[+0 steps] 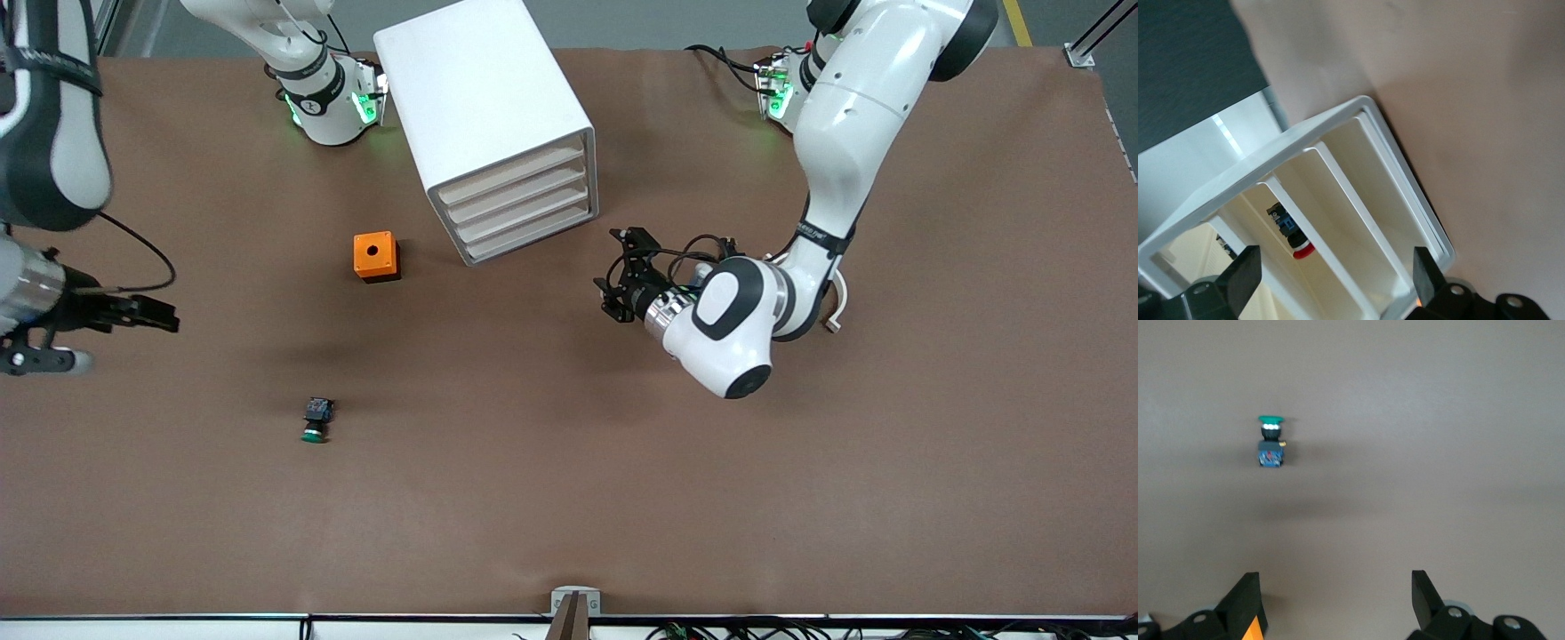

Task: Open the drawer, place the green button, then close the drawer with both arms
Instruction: 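Grasp the drawer handle with the left gripper while the right gripper reaches the button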

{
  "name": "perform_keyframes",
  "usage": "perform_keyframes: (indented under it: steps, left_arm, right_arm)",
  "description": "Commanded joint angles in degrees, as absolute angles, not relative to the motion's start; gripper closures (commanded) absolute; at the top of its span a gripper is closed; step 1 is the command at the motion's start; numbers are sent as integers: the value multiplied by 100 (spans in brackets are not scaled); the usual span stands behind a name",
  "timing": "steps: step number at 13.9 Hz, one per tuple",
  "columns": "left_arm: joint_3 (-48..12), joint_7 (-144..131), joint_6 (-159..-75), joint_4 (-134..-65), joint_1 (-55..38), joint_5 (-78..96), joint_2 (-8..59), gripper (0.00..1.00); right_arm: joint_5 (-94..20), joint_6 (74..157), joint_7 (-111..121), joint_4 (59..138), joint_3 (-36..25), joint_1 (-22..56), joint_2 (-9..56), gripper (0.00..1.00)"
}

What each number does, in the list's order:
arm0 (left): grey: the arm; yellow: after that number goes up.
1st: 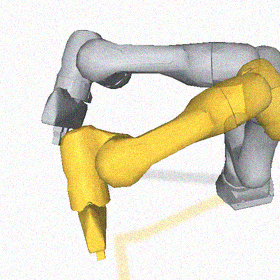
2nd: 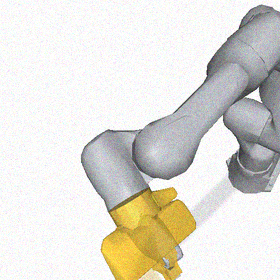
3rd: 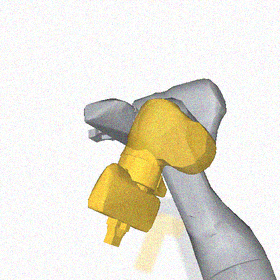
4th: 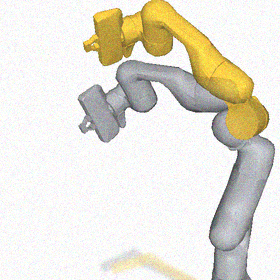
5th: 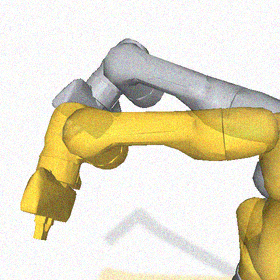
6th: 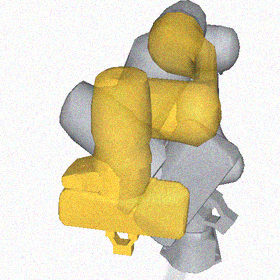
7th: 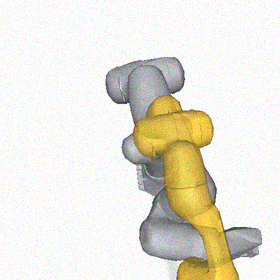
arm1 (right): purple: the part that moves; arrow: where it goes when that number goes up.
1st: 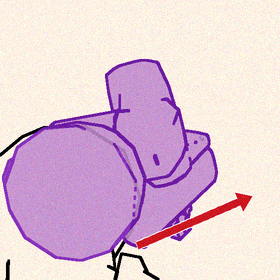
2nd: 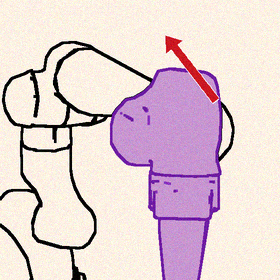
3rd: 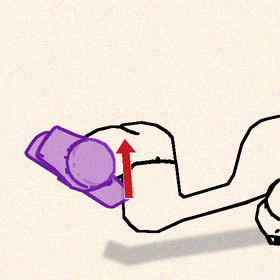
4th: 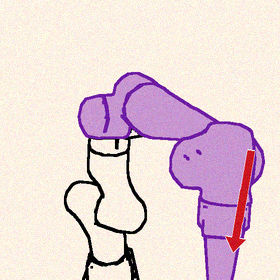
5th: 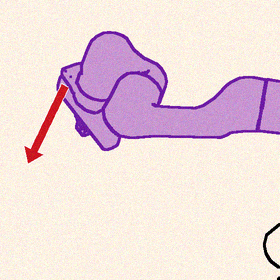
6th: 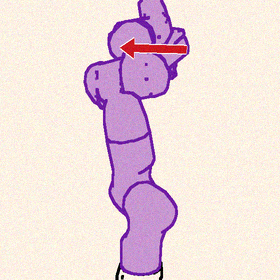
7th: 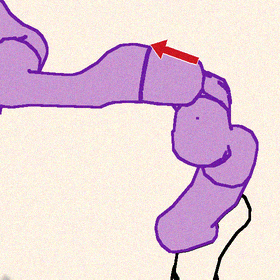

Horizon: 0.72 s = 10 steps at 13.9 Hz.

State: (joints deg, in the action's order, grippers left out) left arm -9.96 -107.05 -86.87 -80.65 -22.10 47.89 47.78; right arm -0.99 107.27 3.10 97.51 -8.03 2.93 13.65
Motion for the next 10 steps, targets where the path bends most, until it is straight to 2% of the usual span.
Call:
perform_keyframes:
  steps: [1,4,8,10]
  left_arm:
    - [-1160,-11529,-8455,-7849,-2162,5035,5149,0]
    - [-1169,-11978,-8253,-7849,-2180,5264,5483,0]
    - [-1169,-12146,-7963,-7857,-2250,5519,5678,1]
    - [-1178,-12365,-7893,-7849,-2268,5554,5791,6]
  right_arm:
    - [-176,11222,-149,9914,-817,536,1590,0]
    - [-377,11819,-176,10133,-817,606,1906,0]
    - [-554,13155,-693,10600,-817,782,2406,0]
    - [-562,13577,-861,10600,-809,887,2714,0]
